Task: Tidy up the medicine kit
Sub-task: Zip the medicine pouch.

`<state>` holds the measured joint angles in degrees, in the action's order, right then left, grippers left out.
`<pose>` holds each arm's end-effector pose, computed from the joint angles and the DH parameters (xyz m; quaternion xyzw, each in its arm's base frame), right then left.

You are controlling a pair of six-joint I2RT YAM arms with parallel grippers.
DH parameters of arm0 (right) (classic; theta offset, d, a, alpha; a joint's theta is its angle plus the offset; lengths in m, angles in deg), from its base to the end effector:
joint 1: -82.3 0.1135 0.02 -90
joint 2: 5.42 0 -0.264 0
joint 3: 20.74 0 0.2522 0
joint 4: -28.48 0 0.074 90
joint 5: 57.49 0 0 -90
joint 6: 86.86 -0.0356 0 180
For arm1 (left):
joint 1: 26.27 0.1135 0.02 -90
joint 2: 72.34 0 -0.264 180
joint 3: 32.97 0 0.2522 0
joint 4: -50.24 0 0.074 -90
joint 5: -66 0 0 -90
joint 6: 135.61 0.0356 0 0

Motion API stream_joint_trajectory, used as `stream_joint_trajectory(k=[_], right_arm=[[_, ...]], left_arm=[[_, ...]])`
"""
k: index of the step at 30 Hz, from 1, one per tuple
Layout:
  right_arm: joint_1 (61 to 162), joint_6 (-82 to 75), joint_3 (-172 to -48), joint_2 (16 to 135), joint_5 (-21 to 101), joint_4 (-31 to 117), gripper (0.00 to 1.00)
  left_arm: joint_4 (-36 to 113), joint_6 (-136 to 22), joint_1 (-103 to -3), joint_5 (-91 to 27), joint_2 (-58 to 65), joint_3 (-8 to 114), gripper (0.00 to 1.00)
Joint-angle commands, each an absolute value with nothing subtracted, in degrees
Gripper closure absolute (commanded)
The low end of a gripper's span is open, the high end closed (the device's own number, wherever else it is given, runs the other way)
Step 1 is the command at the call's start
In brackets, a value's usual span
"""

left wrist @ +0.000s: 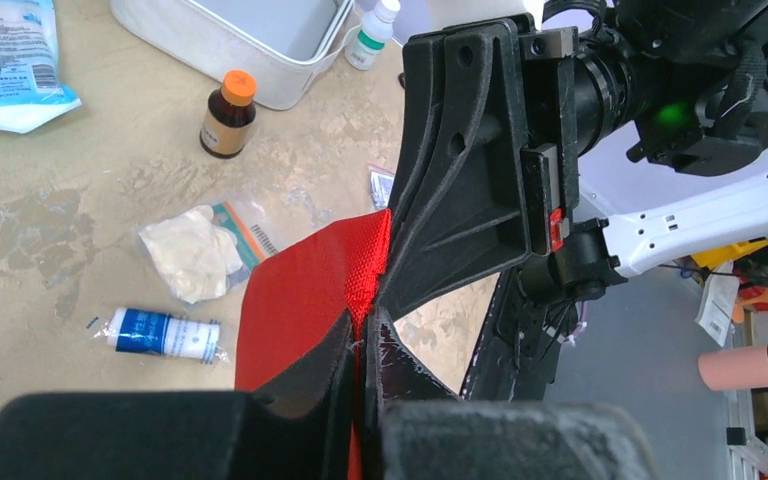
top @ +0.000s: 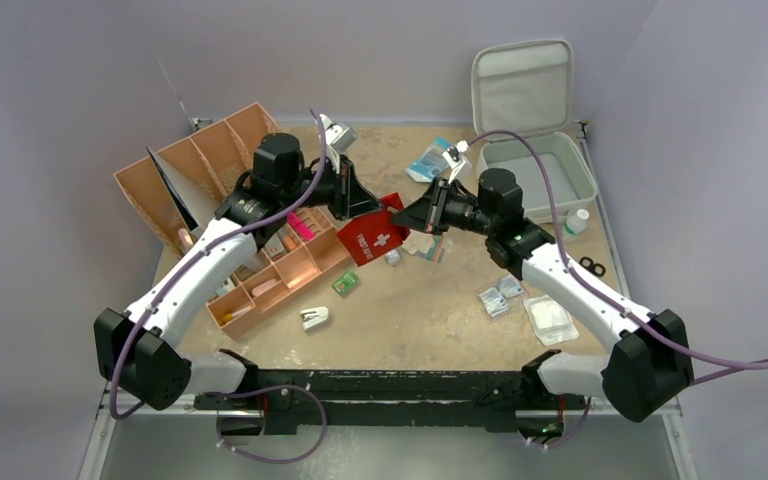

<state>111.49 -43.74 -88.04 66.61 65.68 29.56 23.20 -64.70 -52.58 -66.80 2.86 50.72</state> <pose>0.2464 0.1600 0.3333 -0.0797 0.7321 0.5627 0.3755 0.2554 -0.1533 0.3741 0.2602 0.7409 -0.4831 0.3872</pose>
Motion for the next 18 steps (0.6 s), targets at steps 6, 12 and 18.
stream_joint_trajectory(k=[6,12,18], right_arm=[[110.5,-47.0,-85.7,67.3,60.8,27.9,1.0],[110.4,-47.6,-86.8,68.4,65.8,24.5,1.0],[109.8,-48.1,-85.4,68.4,62.9,27.4,1.0]], left_arm=[[37.5,-73.1,-52.3,-65.9,-2.9,50.5,1.0],[38.6,-72.8,-52.2,-60.6,-3.6,48.0,1.0],[46.4,-80.3,-50.0,-59.8,-5.7,44.4,1.0]])
